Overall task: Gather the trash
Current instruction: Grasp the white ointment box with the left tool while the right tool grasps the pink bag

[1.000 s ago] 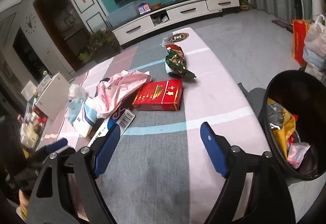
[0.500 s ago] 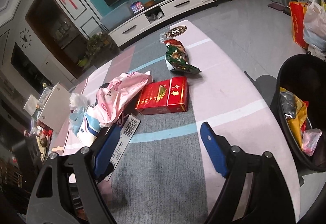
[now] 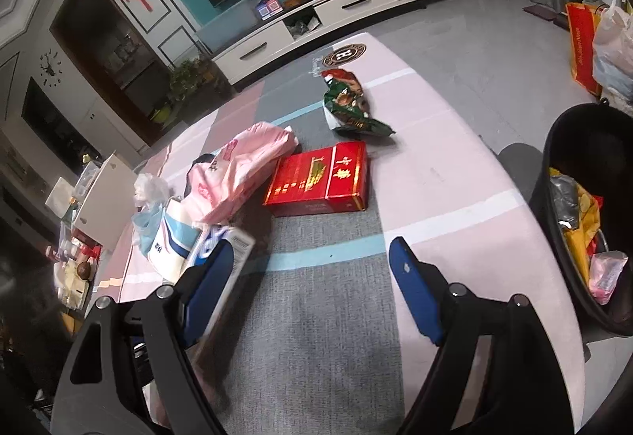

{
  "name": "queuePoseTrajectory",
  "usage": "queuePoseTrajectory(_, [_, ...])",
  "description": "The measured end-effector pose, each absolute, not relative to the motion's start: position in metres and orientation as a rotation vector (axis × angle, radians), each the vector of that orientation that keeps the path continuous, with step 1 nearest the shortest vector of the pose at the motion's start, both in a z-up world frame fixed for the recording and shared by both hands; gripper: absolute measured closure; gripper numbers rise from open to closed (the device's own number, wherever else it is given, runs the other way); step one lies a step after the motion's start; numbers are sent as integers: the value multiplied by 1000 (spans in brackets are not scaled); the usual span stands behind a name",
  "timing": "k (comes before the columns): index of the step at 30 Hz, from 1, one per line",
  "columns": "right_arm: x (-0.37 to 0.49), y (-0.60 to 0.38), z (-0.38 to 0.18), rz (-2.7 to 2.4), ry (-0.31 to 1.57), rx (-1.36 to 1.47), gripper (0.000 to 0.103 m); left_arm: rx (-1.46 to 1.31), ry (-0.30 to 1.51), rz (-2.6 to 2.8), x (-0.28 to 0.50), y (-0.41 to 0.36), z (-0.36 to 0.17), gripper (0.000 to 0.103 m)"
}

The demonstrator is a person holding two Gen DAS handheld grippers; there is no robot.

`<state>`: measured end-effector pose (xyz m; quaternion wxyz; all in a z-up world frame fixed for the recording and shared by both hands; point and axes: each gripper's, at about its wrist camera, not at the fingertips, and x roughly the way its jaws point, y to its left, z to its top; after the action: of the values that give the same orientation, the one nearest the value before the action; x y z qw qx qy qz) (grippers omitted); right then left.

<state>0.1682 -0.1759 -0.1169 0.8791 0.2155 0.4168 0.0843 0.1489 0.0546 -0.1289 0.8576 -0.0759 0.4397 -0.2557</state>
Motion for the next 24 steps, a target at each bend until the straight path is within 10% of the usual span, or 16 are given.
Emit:
queuePoseTrajectory(18, [227,-123,-140,312,949,610,33,-355,754,-309,142,145,-97,63])
queuePoseTrajectory(24, [242,-117,-156,307,970,623,74,-361,748,-328,147,147,-93,62])
